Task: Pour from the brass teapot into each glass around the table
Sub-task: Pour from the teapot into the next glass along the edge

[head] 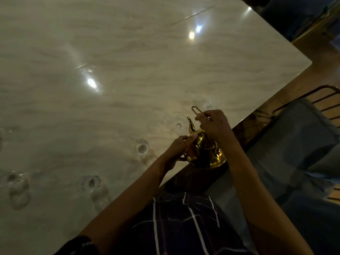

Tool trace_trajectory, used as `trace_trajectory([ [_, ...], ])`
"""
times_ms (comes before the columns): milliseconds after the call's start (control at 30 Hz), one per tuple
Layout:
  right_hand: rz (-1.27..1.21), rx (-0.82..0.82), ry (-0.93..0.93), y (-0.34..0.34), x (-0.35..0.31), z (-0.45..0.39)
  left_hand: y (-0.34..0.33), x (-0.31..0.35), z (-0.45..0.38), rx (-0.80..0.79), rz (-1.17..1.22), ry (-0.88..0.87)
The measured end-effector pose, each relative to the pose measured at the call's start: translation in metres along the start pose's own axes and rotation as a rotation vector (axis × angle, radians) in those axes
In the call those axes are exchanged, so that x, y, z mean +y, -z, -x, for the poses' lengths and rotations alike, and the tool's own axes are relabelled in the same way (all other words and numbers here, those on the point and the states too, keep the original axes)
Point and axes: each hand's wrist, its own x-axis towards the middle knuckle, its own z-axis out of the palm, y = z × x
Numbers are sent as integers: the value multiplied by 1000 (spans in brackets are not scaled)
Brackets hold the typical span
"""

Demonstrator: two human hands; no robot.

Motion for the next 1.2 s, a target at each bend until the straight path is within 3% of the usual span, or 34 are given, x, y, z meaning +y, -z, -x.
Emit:
trace_trajectory([
  [500, 45, -58, -20, -2, 11, -11, -15, -3, -6, 47, 36, 103],
  [1200, 77, -56, -9, 5, 2, 0, -19, 5, 9, 27, 34, 110],
])
